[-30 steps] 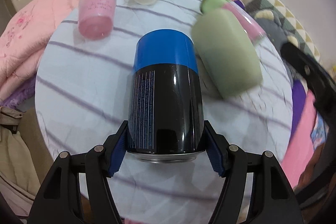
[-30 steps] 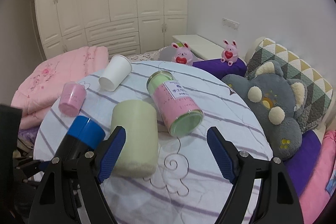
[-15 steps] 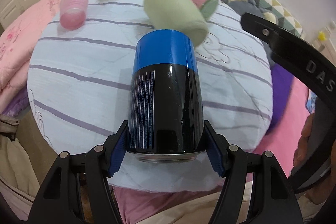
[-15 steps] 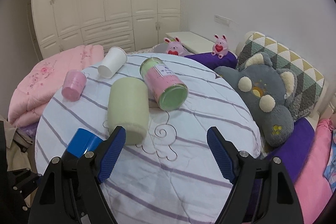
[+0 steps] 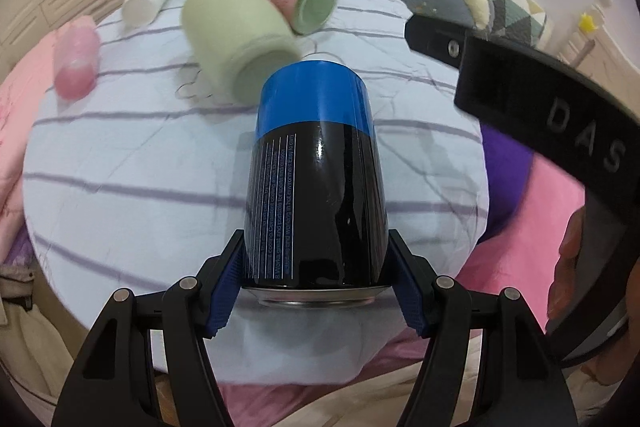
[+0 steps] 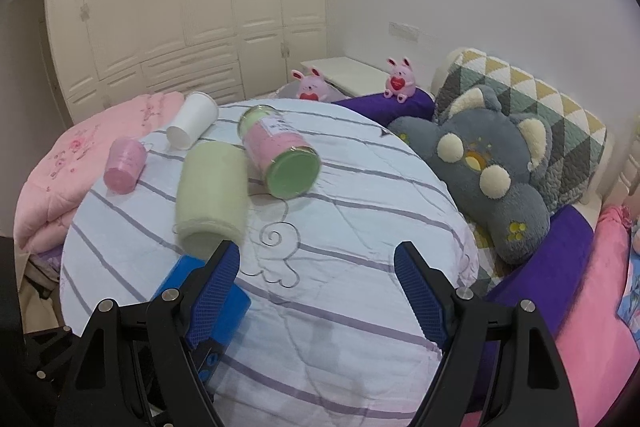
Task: Flip cup upright
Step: 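Lift the blue-and-black cup with the left tool toward the right tool, then close the right tool on the cup body while the left tool opens and releases it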
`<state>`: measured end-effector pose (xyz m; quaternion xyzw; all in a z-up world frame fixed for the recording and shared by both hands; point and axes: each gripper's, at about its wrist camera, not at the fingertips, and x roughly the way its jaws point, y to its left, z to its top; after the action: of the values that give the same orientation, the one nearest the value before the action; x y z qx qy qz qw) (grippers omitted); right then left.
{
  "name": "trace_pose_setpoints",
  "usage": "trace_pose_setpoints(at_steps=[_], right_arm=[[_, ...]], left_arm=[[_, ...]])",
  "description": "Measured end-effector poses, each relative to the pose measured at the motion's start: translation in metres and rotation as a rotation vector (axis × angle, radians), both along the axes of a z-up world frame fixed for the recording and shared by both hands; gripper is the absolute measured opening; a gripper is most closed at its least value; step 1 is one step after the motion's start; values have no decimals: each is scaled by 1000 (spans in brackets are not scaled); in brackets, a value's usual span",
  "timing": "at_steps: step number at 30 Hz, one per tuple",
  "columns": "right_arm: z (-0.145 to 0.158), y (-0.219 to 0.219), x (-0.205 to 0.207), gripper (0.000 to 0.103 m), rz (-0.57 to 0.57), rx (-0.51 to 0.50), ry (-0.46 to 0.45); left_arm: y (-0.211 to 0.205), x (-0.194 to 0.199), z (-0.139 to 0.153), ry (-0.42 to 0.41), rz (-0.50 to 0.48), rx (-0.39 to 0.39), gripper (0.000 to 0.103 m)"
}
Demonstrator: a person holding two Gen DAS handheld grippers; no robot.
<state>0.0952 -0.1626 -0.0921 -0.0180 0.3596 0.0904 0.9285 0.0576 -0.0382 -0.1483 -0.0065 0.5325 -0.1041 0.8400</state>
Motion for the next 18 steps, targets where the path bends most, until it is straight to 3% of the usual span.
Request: trace_pose_setpoints(at_steps=[15, 18], right_arm=[[-13, -17, 26, 81, -12, 75, 78], [-15, -17, 29, 81, -7, 91, 95]], left_arm=[[-19, 26, -1, -1, -83, 54, 69], [-18, 26, -1, 10, -74, 60, 75]])
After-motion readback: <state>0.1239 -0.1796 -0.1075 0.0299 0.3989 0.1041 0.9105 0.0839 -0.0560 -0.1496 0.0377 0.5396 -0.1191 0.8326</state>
